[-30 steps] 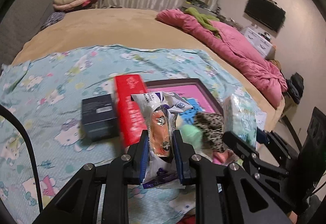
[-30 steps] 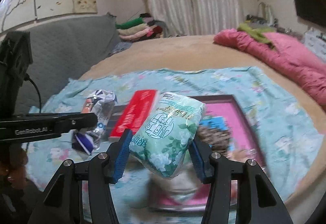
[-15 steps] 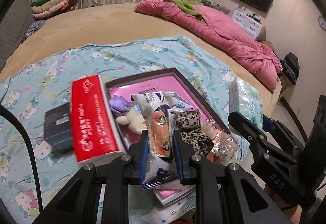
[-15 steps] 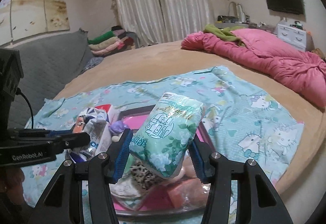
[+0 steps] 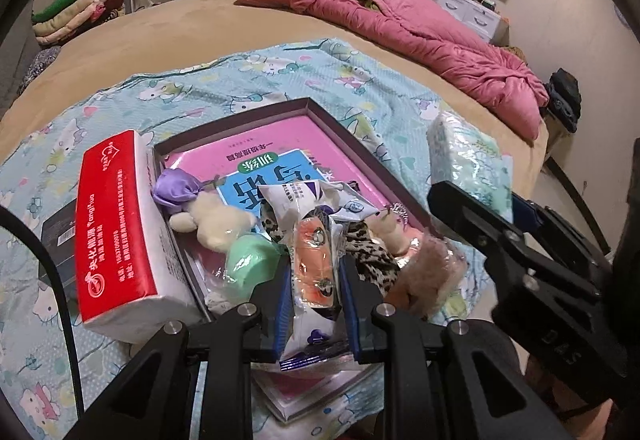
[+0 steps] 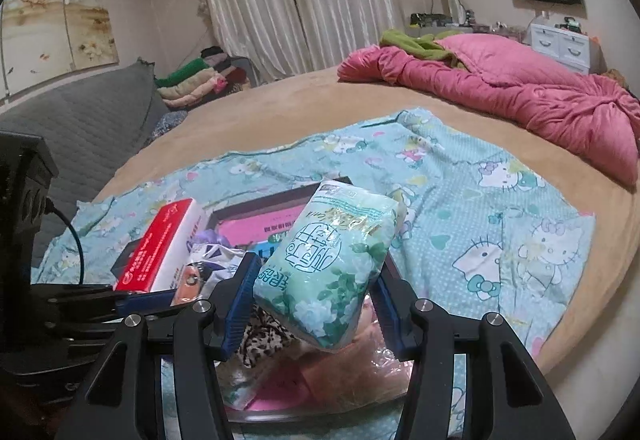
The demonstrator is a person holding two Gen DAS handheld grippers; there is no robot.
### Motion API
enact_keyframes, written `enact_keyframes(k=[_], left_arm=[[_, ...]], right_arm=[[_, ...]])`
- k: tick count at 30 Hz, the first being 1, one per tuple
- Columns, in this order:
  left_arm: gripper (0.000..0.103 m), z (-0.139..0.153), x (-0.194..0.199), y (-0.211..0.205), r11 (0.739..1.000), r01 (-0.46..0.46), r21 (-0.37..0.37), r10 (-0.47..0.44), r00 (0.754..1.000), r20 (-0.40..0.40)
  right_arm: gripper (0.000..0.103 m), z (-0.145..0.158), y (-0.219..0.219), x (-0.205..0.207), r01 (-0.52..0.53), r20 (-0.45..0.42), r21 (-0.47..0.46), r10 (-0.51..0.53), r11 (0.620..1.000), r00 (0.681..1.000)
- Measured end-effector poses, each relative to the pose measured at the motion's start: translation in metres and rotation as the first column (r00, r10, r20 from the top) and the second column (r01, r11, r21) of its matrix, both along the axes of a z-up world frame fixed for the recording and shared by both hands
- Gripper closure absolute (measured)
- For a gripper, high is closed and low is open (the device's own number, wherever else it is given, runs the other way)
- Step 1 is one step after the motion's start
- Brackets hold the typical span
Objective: Organize soft objects
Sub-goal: 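Carry the snack packet with the left tool while the right tool carries the wipes pack to the tray, then lower the snack packet into the tray and open the left tool while the right tool releases the wipes pack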
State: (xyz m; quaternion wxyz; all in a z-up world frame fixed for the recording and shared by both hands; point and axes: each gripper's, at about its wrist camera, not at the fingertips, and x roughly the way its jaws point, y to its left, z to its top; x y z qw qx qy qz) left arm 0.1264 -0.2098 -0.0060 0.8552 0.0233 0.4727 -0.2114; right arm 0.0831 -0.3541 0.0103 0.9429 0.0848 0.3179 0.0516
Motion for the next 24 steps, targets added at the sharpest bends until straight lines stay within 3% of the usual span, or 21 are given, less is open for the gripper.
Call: enact_keyframes(k=[15, 24], left_arm=[[0.080, -0.022, 0.019, -0.001, 0.999, -0.015, 0.028, 0.015, 1.000, -0.026], [0.079, -0.027, 0.024, -0.003, 1.000, -0.018, 0.025, 0.019, 0.999, -0.038]], right_arm=[[0.047, -0.032, 0.002, 0.016, -0.032, -0.108, -0.008, 0.031, 0.999, 0.994], [0.044, -0.058, -0.002, 0.031, -0.049, -0.180, 0.059, 0.059, 0.997, 0.982]])
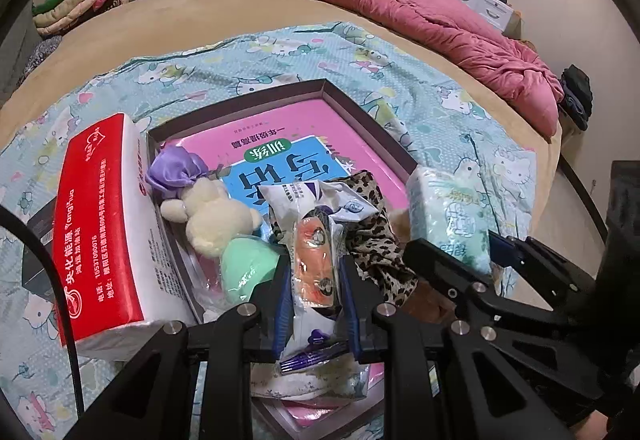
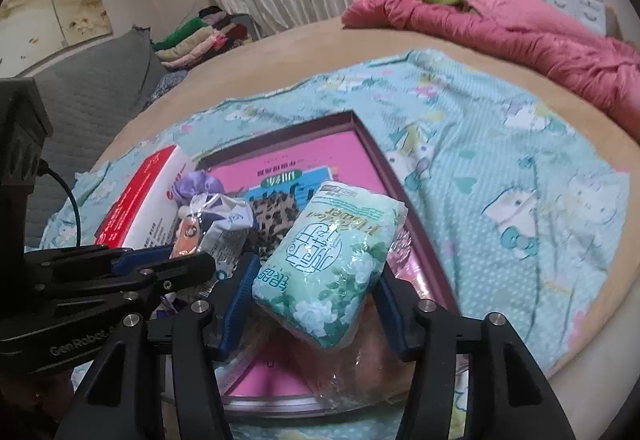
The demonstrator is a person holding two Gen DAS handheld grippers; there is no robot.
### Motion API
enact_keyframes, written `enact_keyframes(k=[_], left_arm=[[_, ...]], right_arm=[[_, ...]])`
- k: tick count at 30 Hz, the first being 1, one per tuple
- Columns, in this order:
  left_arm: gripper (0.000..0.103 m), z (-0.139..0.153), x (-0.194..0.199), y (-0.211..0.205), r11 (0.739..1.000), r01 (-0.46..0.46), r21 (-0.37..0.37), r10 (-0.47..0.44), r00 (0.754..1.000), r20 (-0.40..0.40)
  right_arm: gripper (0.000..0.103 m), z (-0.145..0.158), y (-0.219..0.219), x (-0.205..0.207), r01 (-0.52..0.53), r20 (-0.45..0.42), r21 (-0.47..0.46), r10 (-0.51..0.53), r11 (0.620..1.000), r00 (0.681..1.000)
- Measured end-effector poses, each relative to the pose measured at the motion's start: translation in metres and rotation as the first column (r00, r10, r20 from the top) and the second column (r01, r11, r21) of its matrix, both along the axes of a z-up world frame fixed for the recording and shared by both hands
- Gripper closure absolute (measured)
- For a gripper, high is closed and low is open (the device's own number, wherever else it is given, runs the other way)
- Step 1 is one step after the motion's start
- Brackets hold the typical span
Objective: Organize soft objects
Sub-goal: 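Lower the snack packet into the tray and open the left tool while the right tool releases the wipes pack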
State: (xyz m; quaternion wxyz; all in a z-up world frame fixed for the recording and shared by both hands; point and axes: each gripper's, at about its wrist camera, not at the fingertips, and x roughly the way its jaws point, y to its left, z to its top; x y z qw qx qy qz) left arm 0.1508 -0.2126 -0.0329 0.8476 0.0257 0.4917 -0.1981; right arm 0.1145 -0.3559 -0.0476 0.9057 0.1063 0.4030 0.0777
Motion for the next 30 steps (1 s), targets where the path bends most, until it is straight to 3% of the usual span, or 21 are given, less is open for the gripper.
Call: enact_keyframes(k=[12, 25, 30], left_arm=[[0.078, 0.000, 0.000, 0.003, 1.000, -0.006, -0.024, 0.006, 1.000, -0.009], [0.076, 0.005, -0.001, 0.007, 0.998, 0.002, -0.065, -0.003, 1.000, -0.025], [0.065, 0.010, -0.003, 0.012, 0.997, -0.004, -0.083, 0.002, 1.000, -0.019]], right_arm=[[0.035, 0.002, -0.005, -0.002, 0.014, 0.017, 0.037, -0.015, 0.999, 1.000], [0.027, 0.026, -0.015, -0.019, 0.097, 0.112, 0.020, -0.099, 0.995, 0.989], [0.027, 0.029, -0.012, -0.022, 0.115, 0.115, -0.010, -0.113, 0.993, 0.987]])
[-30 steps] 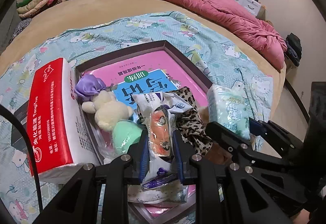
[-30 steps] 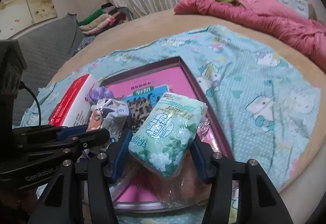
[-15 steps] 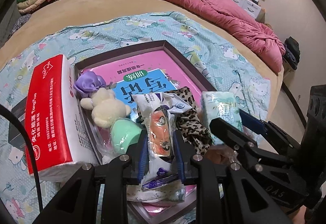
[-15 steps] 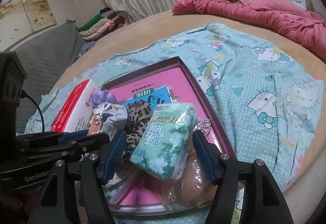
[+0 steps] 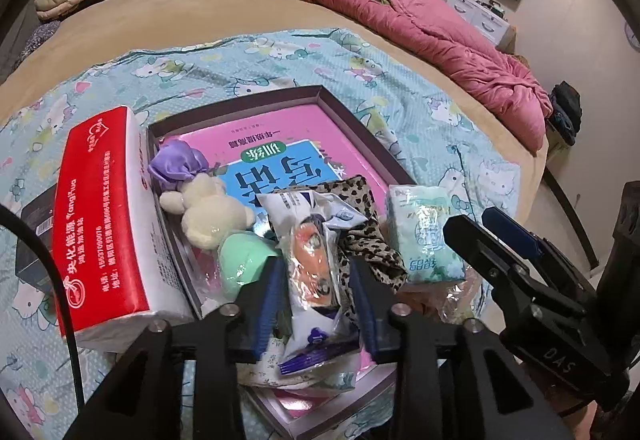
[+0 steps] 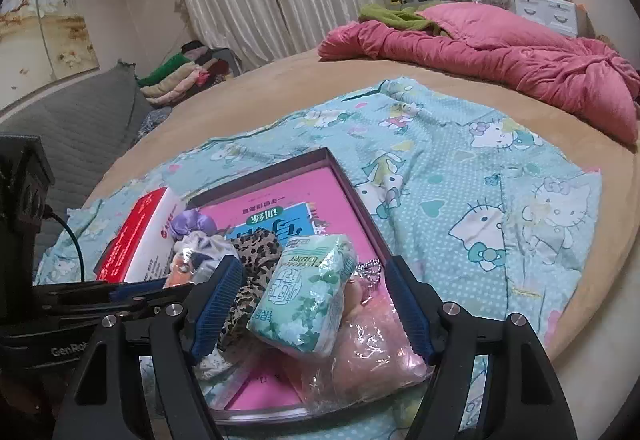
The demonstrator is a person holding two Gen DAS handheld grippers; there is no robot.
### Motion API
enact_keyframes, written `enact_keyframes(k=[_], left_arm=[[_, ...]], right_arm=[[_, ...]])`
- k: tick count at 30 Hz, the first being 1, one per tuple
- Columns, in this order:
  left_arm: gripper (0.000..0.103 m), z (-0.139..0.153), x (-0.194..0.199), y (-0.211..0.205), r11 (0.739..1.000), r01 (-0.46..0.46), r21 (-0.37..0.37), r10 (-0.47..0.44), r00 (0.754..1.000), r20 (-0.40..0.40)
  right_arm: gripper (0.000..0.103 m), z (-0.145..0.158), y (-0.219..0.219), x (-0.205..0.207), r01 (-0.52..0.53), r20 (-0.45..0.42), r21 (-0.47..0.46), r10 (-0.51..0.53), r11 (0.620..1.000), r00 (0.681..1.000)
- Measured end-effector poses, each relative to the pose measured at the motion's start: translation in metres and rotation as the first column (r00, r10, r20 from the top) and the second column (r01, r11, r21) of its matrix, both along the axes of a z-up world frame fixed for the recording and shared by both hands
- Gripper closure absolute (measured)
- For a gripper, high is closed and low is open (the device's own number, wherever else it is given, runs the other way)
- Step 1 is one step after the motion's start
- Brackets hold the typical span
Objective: Organize soft objects
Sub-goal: 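Lower the snack packet into the tray and open the left tool while the right tool releases the wipes pack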
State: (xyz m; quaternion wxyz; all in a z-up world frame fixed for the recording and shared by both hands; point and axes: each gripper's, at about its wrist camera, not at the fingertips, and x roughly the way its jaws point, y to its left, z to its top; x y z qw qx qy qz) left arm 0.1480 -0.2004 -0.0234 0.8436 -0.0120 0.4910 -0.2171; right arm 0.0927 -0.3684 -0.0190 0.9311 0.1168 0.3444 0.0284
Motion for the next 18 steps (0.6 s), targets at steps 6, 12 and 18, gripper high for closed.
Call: enact_keyframes(k=[6, 12, 18], left_arm=[[0.057, 0.005, -0.004, 0.006, 1.000, -0.014, -0.010, 0.014, 1.000, -0.001], [0.052, 0.015, -0.012, 0.011, 1.000, -0.019, -0.007, 0.019, 1.000, 0.020], [0.044, 0.026, -0.020, 0.018, 0.999, -0.032, -0.008, 0.032, 0.998, 0.046]], right_arm=[[0.025, 0.005, 0.005, -0.005, 0.011, 0.008, -0.030, -0.011, 0.999, 1.000], [0.025, 0.010, 0.009, -0.008, 0.016, 0.018, -0.048, -0.015, 0.999, 1.000], [0.024, 0.016, 0.014, -0.012, 0.017, 0.035, -0.068, -0.015, 0.998, 0.999]])
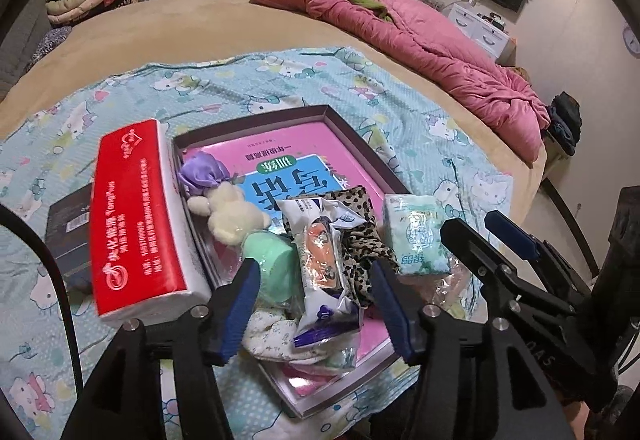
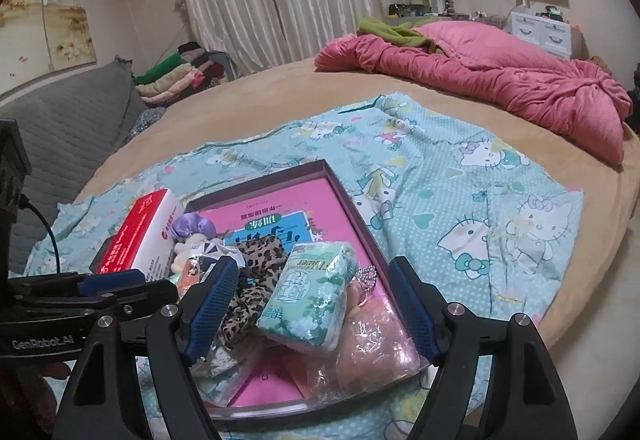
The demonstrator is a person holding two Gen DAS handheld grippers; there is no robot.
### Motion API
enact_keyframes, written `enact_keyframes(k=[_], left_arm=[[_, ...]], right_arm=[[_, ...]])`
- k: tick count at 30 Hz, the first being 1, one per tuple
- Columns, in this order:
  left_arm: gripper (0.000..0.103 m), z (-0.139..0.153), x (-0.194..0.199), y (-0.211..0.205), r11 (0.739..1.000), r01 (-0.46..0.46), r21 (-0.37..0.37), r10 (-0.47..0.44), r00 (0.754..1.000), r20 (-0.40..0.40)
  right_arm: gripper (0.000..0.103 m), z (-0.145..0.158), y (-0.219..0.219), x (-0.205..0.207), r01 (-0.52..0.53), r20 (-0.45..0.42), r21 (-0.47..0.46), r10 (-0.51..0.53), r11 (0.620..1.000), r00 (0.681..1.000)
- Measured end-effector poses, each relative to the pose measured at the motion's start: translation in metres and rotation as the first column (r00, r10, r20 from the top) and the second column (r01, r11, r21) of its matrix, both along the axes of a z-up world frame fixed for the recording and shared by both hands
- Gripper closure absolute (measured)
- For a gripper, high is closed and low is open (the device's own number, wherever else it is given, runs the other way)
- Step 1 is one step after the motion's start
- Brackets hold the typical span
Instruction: Organize soft objects
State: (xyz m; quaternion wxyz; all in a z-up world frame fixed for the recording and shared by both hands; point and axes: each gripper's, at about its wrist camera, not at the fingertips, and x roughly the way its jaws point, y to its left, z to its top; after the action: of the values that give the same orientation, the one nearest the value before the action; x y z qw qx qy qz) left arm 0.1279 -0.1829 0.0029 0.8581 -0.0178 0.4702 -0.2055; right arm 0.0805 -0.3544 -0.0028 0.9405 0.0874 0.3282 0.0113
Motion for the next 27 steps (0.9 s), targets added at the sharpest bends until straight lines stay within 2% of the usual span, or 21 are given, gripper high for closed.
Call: enact_keyframes(k=[13, 27], left_arm=[[0.036, 0.015, -0.011, 0.013, 1.000, -0.029, 0.012, 0.029, 0.999, 0.030], [0.027, 0.014, -0.019, 0.021, 0.998, -0.049, 0.032, 0.048, 0.998, 0.036]], right_arm=[[0.023, 0.008, 0.010, -0.006, 0.001, 0.017, -0.058, 0.000, 0.998, 1.000], [0.023, 0.013, 0.020, -0.010, -0.024, 0.003, -0.086, 0.024, 0.996, 1.000]])
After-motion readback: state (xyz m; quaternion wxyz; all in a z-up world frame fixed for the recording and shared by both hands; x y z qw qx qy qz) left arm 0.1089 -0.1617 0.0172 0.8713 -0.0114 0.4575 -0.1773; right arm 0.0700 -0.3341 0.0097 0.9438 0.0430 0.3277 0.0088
